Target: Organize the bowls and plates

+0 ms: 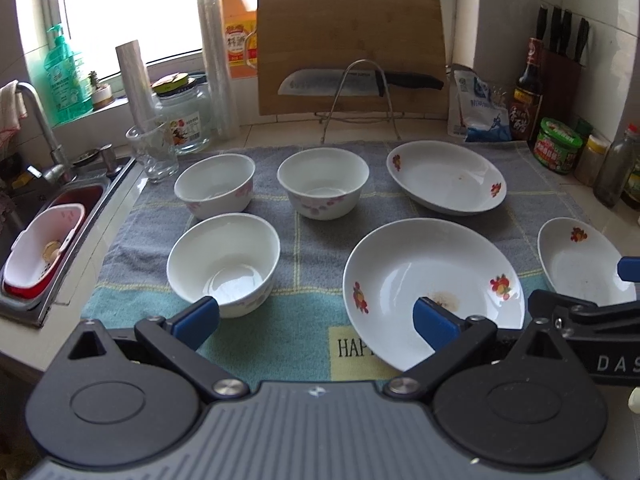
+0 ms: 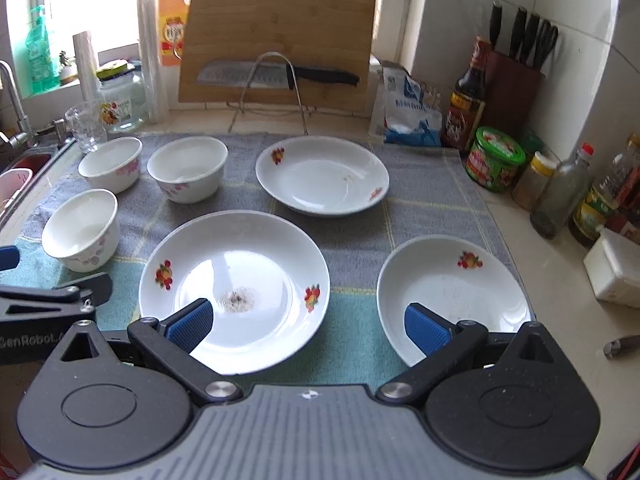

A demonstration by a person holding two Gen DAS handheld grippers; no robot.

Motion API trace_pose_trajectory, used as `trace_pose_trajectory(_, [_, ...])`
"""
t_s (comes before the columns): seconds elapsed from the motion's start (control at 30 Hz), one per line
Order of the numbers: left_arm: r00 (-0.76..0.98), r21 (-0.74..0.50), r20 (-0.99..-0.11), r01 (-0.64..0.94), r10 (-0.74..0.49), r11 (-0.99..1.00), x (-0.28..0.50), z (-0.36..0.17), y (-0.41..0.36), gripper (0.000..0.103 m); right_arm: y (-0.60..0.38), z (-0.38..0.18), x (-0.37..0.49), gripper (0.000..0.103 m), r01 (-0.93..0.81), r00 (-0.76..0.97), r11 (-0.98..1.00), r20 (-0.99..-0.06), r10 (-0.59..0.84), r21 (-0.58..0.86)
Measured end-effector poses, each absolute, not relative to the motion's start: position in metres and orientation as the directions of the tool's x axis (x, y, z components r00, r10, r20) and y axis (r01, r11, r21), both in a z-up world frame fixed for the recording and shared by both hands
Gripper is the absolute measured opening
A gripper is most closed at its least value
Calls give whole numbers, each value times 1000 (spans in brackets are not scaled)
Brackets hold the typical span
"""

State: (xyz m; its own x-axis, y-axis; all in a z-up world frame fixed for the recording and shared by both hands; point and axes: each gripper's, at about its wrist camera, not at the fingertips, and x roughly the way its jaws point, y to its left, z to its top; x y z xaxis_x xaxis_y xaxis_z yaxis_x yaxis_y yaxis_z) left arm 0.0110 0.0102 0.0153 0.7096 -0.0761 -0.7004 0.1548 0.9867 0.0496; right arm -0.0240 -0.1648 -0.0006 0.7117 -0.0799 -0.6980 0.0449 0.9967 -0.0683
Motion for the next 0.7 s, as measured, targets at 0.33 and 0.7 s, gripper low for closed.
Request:
trace_pose_trajectory(0.33, [749,27,-614,335,-249,942,23,26,18,102,-184,2,-44,103,134,772,987,-617,-156,-83])
trace_pose_trajectory(0.7, [681,2,-603,523,-416,852,45,21,-13,102,-246,-27,-83,103,299,704,951,-655,-273,-75])
